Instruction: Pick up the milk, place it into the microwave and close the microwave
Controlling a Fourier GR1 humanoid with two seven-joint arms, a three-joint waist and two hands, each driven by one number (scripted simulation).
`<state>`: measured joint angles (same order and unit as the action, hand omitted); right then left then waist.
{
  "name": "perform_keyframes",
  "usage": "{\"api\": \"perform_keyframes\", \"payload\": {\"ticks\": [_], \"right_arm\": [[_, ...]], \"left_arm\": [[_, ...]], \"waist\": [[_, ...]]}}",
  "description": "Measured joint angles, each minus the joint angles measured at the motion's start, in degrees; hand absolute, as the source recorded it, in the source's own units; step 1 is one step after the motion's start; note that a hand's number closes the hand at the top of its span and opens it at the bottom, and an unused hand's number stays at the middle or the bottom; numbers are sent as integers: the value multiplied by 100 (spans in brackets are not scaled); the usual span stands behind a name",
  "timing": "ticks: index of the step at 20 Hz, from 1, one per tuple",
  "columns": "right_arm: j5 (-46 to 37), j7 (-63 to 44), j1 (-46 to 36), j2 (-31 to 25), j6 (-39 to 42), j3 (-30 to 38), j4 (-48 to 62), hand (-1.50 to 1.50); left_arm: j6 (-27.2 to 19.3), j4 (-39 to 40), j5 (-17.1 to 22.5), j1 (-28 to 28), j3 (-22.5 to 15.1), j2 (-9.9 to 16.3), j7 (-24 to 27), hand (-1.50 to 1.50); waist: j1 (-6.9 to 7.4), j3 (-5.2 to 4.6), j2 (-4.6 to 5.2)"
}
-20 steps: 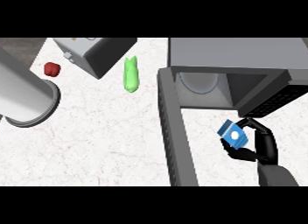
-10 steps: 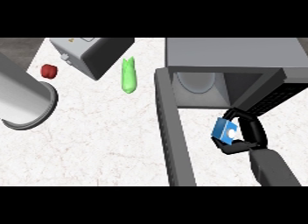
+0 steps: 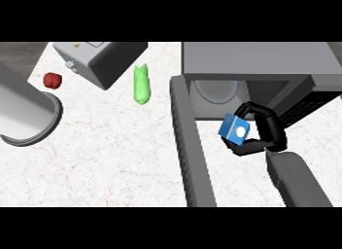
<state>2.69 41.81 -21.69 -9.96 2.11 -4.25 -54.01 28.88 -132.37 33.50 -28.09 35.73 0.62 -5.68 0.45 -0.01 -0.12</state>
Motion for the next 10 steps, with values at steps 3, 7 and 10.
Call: {"api": "perform_keyframes", "payload": {"ticks": [3,7,10], "right_arm": [[-130,-353,-386,159,-277,18,23,150],[-445,-717,-998,326,-770,22,279,150],[-742,-825,-1485,326,-1068,36,771,150]], "left_arm": [[11,47,39,76,60,39,-37,-150],[-12,108,103,167,142,132,-109,-150],[-35,19,198,129,163,136,-209,-150]], "waist": [[10,0,5],[36,1,15],[74,4,25]]}}
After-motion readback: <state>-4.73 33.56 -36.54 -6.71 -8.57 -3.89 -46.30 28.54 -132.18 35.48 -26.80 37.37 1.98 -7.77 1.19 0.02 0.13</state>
